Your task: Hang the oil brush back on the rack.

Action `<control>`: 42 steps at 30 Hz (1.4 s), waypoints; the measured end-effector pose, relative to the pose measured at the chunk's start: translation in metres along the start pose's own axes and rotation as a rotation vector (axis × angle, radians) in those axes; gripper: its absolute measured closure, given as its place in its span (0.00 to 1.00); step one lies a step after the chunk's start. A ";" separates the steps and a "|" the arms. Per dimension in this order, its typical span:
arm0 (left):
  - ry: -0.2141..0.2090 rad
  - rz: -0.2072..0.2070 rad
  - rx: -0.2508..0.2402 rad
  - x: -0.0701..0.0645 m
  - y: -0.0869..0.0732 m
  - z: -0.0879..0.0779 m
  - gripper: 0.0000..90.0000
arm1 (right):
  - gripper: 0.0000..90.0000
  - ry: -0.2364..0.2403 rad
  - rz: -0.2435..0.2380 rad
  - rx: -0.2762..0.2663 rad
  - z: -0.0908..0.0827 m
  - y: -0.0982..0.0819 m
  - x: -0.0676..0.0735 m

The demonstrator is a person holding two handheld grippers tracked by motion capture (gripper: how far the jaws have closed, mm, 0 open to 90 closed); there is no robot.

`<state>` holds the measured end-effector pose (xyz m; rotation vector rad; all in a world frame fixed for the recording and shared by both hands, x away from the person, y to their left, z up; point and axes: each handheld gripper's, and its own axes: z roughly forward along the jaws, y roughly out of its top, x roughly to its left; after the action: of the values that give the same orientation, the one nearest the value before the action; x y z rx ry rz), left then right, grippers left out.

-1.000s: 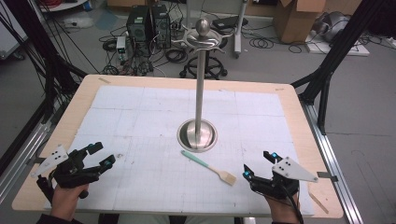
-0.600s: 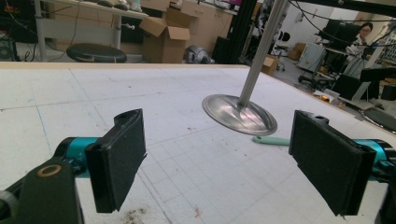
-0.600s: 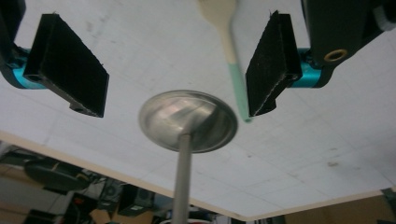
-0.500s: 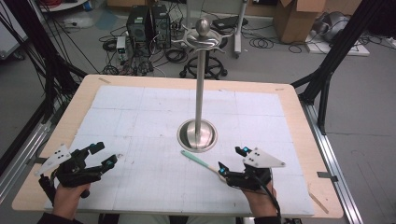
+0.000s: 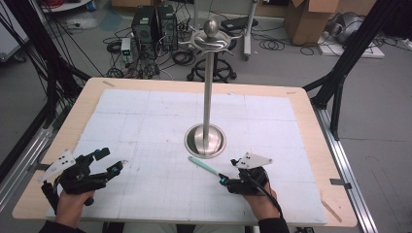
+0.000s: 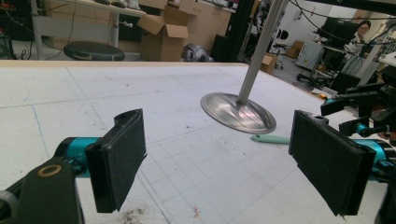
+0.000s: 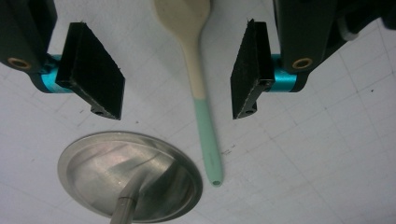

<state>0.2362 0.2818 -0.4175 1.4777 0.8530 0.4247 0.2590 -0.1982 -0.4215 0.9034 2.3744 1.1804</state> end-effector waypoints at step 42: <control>-0.008 0.016 0.030 -0.002 -0.001 0.001 0.22 | 0.92 0.025 -0.058 0.197 0.029 0.004 0.011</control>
<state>0.2350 0.2796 -0.4183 1.5140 0.8446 0.4189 0.2685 -0.1725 -0.4362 0.8769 2.5529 0.9537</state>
